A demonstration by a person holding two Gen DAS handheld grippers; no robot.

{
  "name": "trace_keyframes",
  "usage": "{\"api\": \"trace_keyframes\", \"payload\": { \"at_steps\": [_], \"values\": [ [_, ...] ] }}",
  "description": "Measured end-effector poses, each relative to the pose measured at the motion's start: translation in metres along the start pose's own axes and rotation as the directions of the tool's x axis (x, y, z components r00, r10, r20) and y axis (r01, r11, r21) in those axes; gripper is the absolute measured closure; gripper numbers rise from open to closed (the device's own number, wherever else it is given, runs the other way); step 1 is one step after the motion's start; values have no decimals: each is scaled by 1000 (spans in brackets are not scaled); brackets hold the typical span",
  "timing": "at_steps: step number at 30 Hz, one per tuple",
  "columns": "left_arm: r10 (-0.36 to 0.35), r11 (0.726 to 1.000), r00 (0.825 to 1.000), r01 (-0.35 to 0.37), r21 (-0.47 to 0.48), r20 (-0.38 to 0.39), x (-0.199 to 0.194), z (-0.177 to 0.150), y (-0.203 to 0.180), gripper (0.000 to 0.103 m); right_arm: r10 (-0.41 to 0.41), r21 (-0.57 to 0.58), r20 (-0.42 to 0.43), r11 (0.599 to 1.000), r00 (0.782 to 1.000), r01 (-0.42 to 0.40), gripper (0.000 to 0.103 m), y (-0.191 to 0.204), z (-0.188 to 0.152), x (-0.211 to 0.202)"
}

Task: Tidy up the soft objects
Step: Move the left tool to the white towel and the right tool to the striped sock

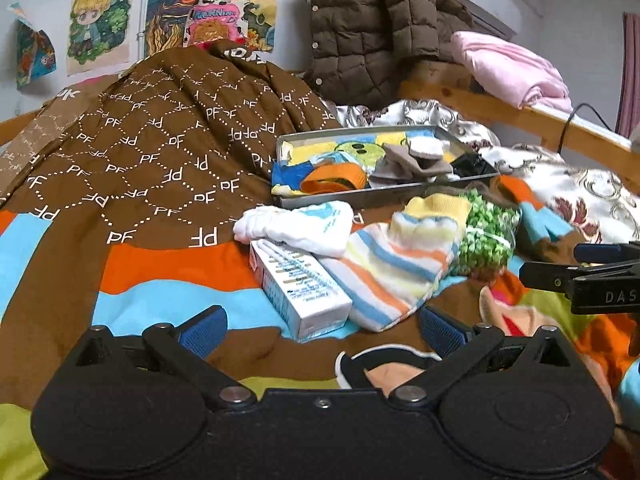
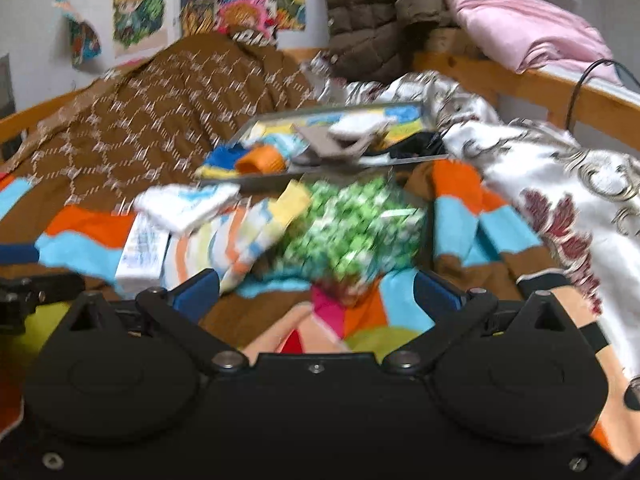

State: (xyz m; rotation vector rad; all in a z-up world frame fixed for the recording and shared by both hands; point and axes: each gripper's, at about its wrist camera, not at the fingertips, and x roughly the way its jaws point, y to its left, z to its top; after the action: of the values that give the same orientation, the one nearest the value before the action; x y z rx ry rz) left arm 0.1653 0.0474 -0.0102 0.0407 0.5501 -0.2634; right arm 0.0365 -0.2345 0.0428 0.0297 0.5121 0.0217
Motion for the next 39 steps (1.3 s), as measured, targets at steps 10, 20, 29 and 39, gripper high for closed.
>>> {"api": "trace_keyframes", "payload": {
  "at_steps": [10,20,29,39],
  "values": [
    [47,999,998,-47,-1,-39,6,-2,-6,1,51,-10,-19,999,999,-51,1,0,-14,5],
    [68,996,994,-63,56,-89,6,-2,-18,1,67,35,-29,997,997,-66,1,-10,-16,2],
    [94,988,983,-72,137,-158,0,1,-18,1,126,52,-40,991,991,-124,1,-9,-18,1],
    [32,983,993,-10,185,-114,35,37,-22,1,140,42,19,989,990,-140,1,-1,-12,9]
  ]
}}
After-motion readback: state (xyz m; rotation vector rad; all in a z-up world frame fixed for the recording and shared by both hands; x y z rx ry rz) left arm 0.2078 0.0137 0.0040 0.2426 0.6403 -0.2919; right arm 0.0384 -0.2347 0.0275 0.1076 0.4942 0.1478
